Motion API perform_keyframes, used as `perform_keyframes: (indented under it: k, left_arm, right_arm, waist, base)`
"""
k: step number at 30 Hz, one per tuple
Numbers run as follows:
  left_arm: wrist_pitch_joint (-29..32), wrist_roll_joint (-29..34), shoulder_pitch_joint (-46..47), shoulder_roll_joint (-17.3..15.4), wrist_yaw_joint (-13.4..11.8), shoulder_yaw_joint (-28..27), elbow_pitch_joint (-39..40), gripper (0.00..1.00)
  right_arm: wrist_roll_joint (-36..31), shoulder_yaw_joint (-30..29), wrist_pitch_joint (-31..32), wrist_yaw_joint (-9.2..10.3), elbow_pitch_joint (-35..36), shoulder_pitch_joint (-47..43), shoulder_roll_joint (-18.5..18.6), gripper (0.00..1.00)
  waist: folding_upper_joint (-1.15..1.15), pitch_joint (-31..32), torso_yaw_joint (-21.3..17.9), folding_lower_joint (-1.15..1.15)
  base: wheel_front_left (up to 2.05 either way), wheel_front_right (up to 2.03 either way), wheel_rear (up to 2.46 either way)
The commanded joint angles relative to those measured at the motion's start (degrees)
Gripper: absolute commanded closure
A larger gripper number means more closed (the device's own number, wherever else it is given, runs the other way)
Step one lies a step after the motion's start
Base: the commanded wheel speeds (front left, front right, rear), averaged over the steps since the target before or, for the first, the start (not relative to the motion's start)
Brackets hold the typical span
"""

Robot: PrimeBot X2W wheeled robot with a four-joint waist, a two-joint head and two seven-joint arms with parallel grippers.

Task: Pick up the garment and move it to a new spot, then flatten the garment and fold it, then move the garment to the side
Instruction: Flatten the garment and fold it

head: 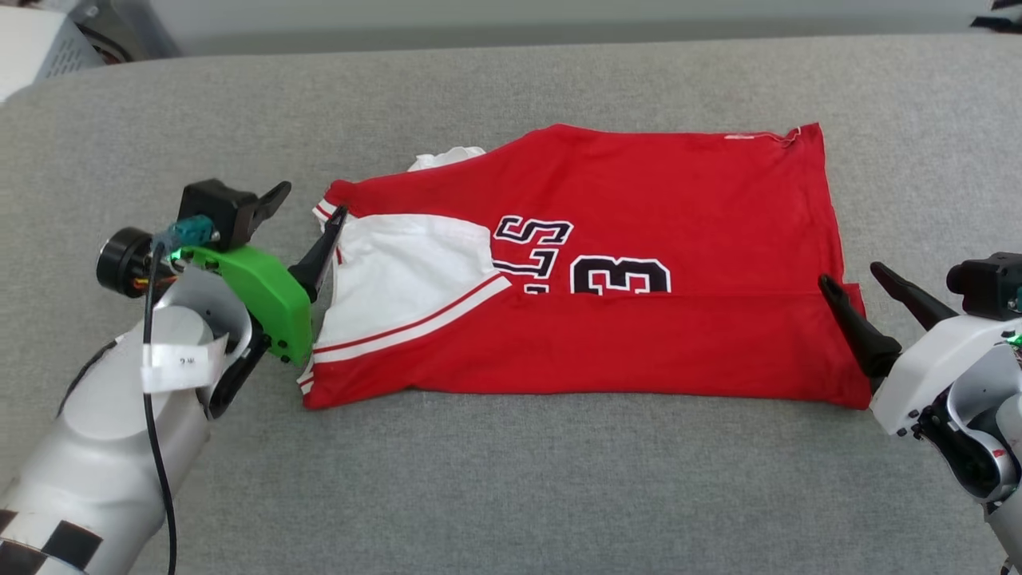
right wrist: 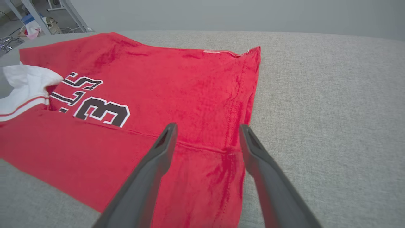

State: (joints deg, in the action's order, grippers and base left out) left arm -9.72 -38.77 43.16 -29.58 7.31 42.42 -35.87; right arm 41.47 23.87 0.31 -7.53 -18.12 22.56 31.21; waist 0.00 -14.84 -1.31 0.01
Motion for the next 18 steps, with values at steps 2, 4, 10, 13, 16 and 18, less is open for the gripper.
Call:
perform_keyframes:
  k: [2, 4, 10, 13, 16, 18]
  left_arm:
    - [4.56, -2.84, 1.42, -1.08, 0.17, 0.06, 2.44, 0.0]
    - [10.91, -5.71, 1.46, -1.81, 0.17, 0.91, 4.17, 0.0]
    - [31.16, -14.18, 2.26, -4.82, 0.17, 3.58, 8.89, 0.0]
    - [38.73, -17.12, 2.13, -6.08, 0.17, 4.89, 10.4, 0.0]
    - [44.51, -19.27, 1.59, -7.02, 0.17, 6.13, 11.39, 0.0]
    - [47.18, -20.19, 1.18, -7.31, 0.15, 6.81, 11.67, 0.0]
  right_arm:
    - [-0.64, -1.09, 0.68, 0.04, 1.27, -1.48, -0.24, 0.0]
    - [-1.06, -1.85, 1.39, 0.04, 2.02, -2.14, -0.56, 0.0]
    - [-2.26, -3.43, 3.16, 0.04, 3.48, -3.48, -1.69, 0.0]
    - [-2.47, -3.74, 3.87, 0.04, 3.94, -3.85, -2.13, 0.0]
    - [-2.53, -4.1, 4.52, 0.04, 4.26, -4.01, -2.44, 0.0]
    - [-2.54, -4.34, 4.92, 0.04, 4.45, -4.03, -2.65, 0.0]
  waist:
    - [0.0, 2.11, 1.21, -0.01]
    - [0.0, 2.65, 1.36, -0.01]
    - [0.0, 3.45, 1.31, -0.01]
    - [0.0, 3.6, 0.91, -0.01]
    - [0.0, 3.43, 0.36, -0.01]
    - [0.0, 3.07, 0.01, -0.01]
  base:
    - [0.0, 0.0, 0.0]
    - [0.0, 0.0, 0.0]
    - [0.0, 0.0, 0.0]
    - [0.0, 0.0, 0.0]
    - [0.0, 0.0, 0.0]
    - [0.0, 0.0, 0.0]
